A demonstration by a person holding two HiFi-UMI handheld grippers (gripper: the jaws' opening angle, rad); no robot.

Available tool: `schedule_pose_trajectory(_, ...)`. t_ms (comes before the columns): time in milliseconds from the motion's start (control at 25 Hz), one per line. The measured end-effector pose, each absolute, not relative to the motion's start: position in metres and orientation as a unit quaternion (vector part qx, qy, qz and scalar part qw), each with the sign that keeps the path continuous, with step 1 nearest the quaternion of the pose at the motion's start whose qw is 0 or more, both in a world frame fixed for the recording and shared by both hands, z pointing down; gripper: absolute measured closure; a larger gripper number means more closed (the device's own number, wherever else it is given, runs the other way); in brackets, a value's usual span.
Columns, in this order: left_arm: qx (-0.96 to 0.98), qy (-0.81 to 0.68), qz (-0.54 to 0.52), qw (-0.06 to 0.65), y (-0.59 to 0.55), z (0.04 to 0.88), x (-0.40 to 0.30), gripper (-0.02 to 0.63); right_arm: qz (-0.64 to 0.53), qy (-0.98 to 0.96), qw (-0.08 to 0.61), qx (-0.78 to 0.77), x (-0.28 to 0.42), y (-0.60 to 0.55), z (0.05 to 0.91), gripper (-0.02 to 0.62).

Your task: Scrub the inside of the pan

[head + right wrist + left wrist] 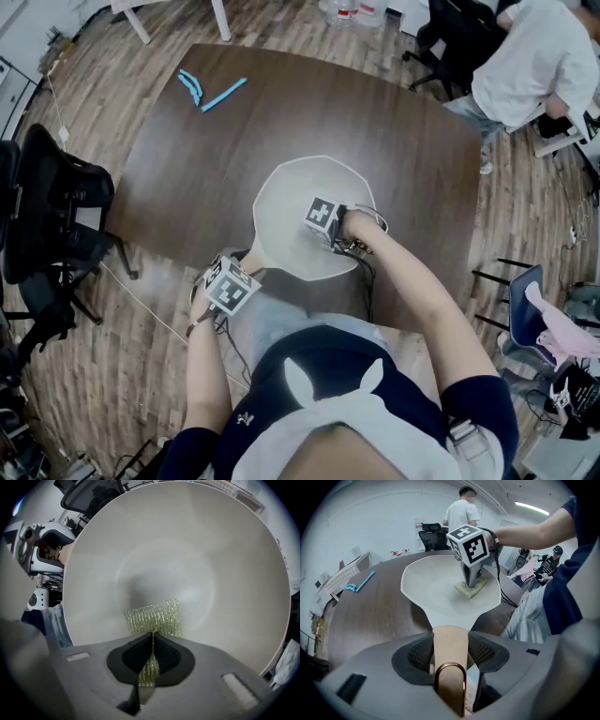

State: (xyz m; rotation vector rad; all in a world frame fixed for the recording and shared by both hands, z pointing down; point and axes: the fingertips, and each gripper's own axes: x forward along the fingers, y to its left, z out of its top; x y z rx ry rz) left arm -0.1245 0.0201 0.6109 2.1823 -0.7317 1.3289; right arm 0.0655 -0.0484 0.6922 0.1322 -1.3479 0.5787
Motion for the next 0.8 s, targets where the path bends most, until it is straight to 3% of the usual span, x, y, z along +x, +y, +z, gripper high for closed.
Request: schedule_pose_trajectory(800,0.795,-0.267,0.488,0.242,0.021,0.610,-0.123,0.380,0.323,-0.677,0.660,0.042,0.022,-0.016,0.672,0.584)
